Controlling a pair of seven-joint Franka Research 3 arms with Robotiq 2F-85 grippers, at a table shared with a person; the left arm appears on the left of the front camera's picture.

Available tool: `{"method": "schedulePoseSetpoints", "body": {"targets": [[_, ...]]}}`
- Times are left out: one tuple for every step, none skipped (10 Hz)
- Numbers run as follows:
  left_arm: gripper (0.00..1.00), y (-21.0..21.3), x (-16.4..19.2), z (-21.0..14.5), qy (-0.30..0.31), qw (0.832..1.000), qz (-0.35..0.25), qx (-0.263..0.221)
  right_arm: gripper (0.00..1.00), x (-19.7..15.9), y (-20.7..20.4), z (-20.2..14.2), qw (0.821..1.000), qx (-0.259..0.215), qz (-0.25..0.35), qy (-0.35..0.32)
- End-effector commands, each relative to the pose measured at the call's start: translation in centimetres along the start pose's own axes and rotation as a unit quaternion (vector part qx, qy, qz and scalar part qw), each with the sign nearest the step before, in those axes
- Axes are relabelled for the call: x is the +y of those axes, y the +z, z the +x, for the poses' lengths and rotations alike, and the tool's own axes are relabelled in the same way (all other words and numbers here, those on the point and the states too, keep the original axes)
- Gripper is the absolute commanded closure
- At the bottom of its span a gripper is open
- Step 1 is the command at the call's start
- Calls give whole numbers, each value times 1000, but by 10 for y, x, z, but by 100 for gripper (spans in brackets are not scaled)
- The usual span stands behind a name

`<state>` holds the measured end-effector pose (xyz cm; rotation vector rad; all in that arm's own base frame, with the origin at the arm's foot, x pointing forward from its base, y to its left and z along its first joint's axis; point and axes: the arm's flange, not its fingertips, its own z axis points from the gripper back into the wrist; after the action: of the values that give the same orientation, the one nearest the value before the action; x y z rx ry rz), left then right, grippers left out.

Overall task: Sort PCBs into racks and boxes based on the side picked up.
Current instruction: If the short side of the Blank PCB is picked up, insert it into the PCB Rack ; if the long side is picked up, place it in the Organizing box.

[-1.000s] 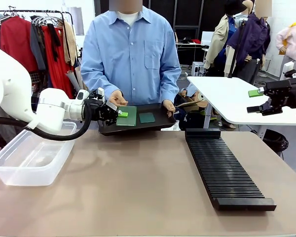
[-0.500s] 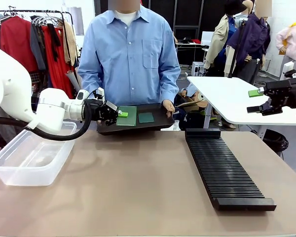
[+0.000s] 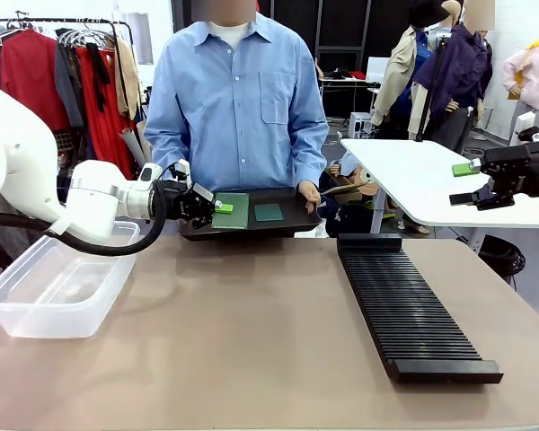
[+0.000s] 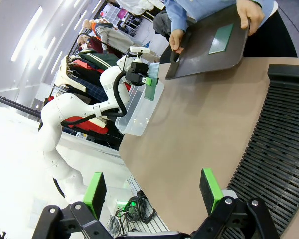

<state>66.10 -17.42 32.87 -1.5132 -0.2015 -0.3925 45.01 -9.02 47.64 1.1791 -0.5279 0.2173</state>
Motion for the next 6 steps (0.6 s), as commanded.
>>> {"method": "schedulePoseSetpoints", "body": {"targets": [[100,-1,-2,1,-2,1000,-2,0,0,1,1,1,1000,-1,4,2],[100,-1,-2,1,-2,1000,-2,0,0,1,1,1,1000,-1,4,2],[100,0,0,0,0,1000,0,0,0,1,1,1,1000,-1,4,2],[100,10,-10,-9,21,1000,-5,-1,0,1,1,1,1000,-1,4,2],[100,23,-19,-18,31,999,5,-12,0,1,1,1,1000,-1,4,2],[100,35,-27,-29,50,998,21,-23,0,1,1,1,1000,-1,4,2]]}}
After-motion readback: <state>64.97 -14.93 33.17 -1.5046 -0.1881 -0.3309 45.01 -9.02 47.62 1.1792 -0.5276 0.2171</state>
